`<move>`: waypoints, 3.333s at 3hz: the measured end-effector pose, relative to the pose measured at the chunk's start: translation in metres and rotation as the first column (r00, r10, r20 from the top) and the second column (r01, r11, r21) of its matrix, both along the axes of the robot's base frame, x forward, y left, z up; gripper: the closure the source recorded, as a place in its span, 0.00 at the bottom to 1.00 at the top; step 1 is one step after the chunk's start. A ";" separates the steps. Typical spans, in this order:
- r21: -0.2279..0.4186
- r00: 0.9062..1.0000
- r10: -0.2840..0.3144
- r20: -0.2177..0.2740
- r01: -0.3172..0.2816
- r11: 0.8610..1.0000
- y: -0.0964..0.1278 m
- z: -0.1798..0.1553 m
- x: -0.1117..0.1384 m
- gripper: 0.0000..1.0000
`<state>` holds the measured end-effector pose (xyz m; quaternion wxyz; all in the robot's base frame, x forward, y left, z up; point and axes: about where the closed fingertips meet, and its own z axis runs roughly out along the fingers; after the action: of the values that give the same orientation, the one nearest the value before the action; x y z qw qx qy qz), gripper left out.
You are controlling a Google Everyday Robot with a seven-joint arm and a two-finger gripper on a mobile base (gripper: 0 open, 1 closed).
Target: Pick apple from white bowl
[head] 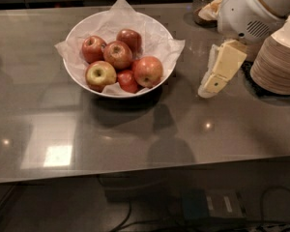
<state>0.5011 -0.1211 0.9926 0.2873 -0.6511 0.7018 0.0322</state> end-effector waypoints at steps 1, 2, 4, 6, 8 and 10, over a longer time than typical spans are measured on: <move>0.170 0.999 0.011 -0.038 -0.004 0.985 0.021 -0.016 0.018 0.00; 0.299 0.994 0.049 -0.094 -0.019 0.954 0.043 -0.027 0.030 0.00; 0.357 0.982 0.134 -0.136 -0.077 0.931 0.075 -0.047 0.047 0.19; 0.327 0.976 0.176 -0.124 -0.127 0.936 0.088 -0.062 0.062 0.17; 0.332 0.967 0.201 -0.154 -0.141 0.933 0.097 -0.079 0.075 0.19; 0.331 0.953 0.216 -0.212 -0.139 0.933 0.103 -0.095 0.083 0.20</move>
Offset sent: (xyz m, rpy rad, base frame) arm 0.0472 0.0626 -0.0393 0.4632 0.1792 0.0611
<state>0.5836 -0.0178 0.8980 0.2939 -0.6496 0.6556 0.2487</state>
